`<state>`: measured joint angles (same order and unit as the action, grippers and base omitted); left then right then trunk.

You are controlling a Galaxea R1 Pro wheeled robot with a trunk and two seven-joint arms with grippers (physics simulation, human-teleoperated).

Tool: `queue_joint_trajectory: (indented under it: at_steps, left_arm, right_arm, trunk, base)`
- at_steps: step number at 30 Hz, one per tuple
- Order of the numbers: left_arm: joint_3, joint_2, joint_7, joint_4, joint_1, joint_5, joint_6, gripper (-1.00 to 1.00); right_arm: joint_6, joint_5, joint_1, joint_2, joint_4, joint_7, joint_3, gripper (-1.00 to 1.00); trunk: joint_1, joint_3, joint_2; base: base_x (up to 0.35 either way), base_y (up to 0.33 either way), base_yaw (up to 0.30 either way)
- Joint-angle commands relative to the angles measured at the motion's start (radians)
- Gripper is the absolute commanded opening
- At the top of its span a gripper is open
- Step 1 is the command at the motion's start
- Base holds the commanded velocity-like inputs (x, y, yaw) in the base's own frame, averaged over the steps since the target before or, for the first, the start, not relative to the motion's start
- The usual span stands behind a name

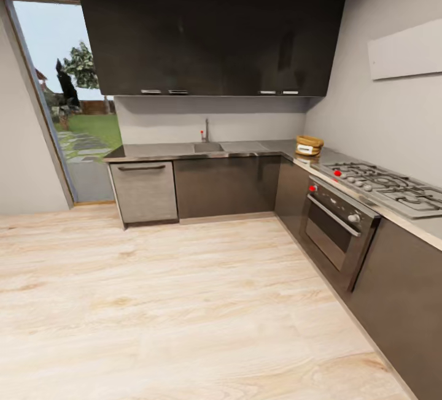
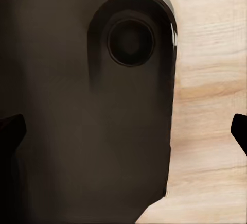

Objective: In the kitchen, take the popcorn bag from the countertop, put it into the microwave, and heat it until the popcorn is cooked so the cooked popcorn ends up inside the bag.

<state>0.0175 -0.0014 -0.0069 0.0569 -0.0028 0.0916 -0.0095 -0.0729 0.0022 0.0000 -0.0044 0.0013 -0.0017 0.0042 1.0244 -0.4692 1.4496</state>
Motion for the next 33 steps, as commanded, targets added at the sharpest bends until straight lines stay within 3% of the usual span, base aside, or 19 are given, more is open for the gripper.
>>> queue_joint_trajectory:
  at_steps: [1,10,24,33]
  left_arm:
    - [0.001,0.000,-0.001,0.000,0.000,0.009,-0.001,1.00]
    - [0.002,0.002,-0.001,0.001,0.000,0.010,-0.001,1.00]
    - [0.004,0.000,0.001,0.001,0.000,0.011,-0.001,1.00]
    - [-0.002,0.015,0.001,0.001,0.000,0.001,-0.002,1.00]
  right_arm:
    - [-0.004,0.000,0.000,0.000,0.000,-0.001,0.000,1.00]
    - [-0.006,-0.008,0.000,0.001,0.000,-0.001,-0.006,1.00]
    - [-0.005,-0.011,0.000,0.000,0.000,-0.001,-0.009,1.00]
    - [-0.007,-0.011,0.000,-0.001,0.000,-0.001,-0.009,1.00]
  trunk:
    - [0.001,-0.001,0.000]
    - [0.001,-0.001,0.000]
    - [0.001,-0.001,0.000]
    - [0.001,-0.001,0.000]
  base:
    - [0.300,0.220,0.000]
    - [0.224,0.158,-0.067]
    - [0.003,0.002,-0.276]
    - [0.000,0.000,-0.295]
